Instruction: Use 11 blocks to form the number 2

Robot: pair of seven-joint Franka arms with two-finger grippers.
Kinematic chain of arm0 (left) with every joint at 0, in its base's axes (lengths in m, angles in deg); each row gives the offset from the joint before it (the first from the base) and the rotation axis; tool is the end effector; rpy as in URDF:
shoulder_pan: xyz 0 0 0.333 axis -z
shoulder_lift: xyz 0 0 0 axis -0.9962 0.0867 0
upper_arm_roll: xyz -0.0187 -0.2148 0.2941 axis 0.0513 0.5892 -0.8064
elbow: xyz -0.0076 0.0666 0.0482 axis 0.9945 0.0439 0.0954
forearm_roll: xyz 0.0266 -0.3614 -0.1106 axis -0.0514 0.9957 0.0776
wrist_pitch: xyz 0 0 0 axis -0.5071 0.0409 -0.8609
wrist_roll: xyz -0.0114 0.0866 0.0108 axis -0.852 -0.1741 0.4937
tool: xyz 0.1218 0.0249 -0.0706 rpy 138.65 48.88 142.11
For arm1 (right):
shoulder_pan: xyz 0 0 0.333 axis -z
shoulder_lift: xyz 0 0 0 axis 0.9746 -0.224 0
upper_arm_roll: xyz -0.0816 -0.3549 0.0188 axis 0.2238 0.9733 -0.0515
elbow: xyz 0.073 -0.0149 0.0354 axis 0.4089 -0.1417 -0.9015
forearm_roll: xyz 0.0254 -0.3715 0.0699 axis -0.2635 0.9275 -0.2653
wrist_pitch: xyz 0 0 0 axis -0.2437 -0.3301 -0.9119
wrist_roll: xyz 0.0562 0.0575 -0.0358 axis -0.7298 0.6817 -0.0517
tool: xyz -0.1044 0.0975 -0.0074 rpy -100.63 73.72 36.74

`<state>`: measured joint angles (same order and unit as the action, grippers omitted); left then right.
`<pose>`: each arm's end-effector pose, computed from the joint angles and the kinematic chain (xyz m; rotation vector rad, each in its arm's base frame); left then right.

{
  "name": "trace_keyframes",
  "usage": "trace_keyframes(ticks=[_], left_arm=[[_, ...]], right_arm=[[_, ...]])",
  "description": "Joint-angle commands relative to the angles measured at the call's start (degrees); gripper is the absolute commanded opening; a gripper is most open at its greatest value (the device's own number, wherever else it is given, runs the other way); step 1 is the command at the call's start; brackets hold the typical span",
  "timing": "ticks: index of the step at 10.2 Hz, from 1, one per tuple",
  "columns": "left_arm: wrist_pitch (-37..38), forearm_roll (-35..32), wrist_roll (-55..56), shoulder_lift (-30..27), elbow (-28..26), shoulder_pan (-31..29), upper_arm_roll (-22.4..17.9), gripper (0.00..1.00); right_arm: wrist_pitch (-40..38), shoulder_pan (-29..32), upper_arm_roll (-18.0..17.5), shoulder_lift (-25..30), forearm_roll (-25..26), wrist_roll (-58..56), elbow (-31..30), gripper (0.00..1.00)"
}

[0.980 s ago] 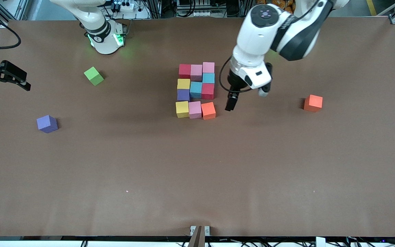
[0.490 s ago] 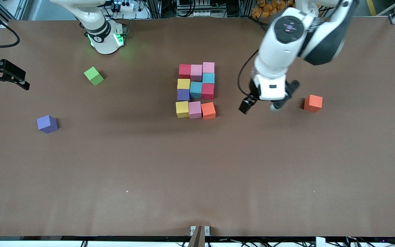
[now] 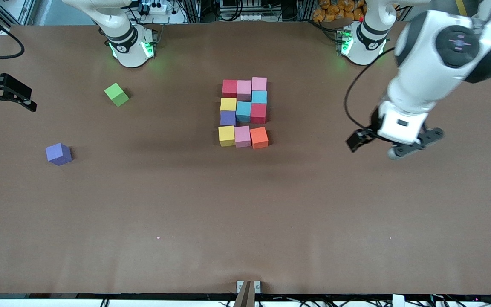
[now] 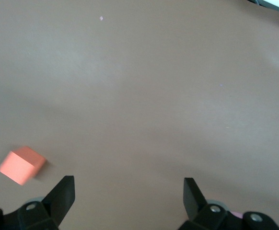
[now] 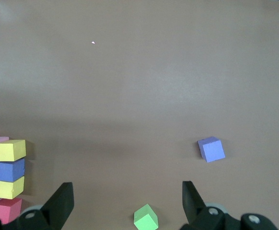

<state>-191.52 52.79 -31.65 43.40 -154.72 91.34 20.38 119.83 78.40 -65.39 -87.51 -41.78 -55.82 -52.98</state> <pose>0.5772 -0.1719 0.5438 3.0701 0.5098 0.0873 0.5393 0.0008 0.6758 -3.1035 -0.1512 -0.0673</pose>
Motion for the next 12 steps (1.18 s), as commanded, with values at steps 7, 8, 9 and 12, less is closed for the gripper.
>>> trace_keyframes(ticks=[7,8,9,12], left_arm=[[13.33,-0.42,-20.49,-4.23,8.88,-1.13,-6.6,1.0],[13.76,0.19,-20.52,-5.81,8.26,1.4,-9.75,1.0],[14.64,0.29,-20.7,-6.53,8.26,4.64,-12.74,1.0],[15.61,1.33,-20.62,-6.71,8.26,8.54,-17.25,1.0]], right_arm=[[-0.65,0.15,-0.09,0.03,-0.74,-0.18,0.54,1.0],[-0.65,0.15,-0.09,0.03,-0.74,-0.18,0.54,1.0],[-0.65,0.15,0.0,0.03,-0.74,-0.18,0.45,1.0],[-0.65,0.15,0.0,0.03,-0.74,-0.18,0.54,1.0]])
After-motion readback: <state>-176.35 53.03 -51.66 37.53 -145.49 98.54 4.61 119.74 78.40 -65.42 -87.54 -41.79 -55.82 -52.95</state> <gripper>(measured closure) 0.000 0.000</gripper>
